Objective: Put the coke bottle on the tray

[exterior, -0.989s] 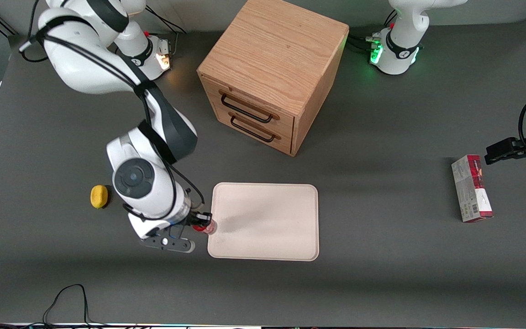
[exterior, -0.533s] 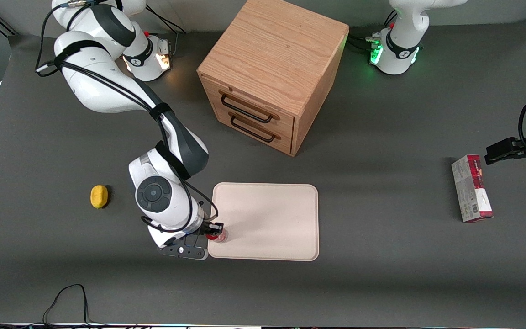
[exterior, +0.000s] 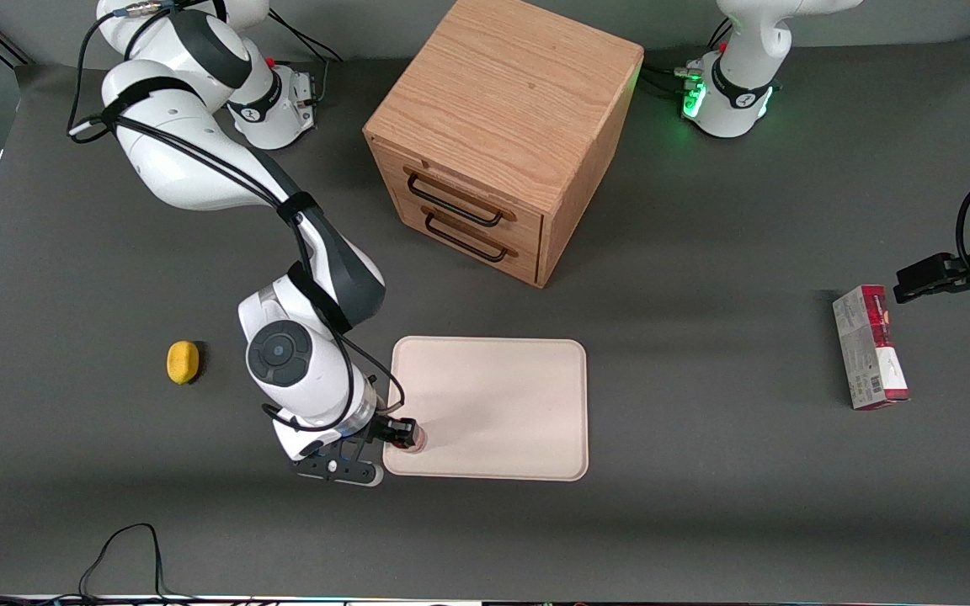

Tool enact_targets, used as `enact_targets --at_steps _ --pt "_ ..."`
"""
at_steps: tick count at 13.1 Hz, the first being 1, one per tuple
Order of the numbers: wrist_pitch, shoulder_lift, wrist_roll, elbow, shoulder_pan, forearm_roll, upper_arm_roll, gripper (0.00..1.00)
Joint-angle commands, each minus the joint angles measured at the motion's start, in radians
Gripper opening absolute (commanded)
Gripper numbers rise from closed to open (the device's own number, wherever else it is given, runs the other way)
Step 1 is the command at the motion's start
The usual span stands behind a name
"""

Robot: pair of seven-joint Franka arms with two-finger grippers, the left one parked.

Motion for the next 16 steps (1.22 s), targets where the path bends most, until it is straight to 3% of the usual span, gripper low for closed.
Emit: enact_targets --at_steps 1,3,4,5,6,7,9,13,16 --pt "0.004 -0.119 0.021 -0.123 -0.035 -0.025 0.001 1.00" --pt "-0.006 -0.236 -0.004 -0.233 -0.042 -0.007 -0.041 1.00" --pt "-0.005 -0.327 -0.042 -0.319 -0.053 0.074 -0.080 1.00" --pt "-0.008 -0.433 -0.135 -0.405 -0.096 0.202 -0.123 1.00" --pt "-0.035 -0.539 -0.281 -0.485 -0.117 0.321 -0.181 1.00" --pt "-0.090 -0.623 -0.409 -0.543 -0.124 0.393 -0.250 1.00" --pt "-0.155 -0.750 -0.520 -0.650 -0.125 0.421 -0.345 1.00" --pt "-0.158 -0.944 -0.567 -0.850 -0.130 0.408 -0.417 1.00" --pt "-0.235 -1.038 -0.570 -0.895 -0.128 0.379 -0.459 1.00"
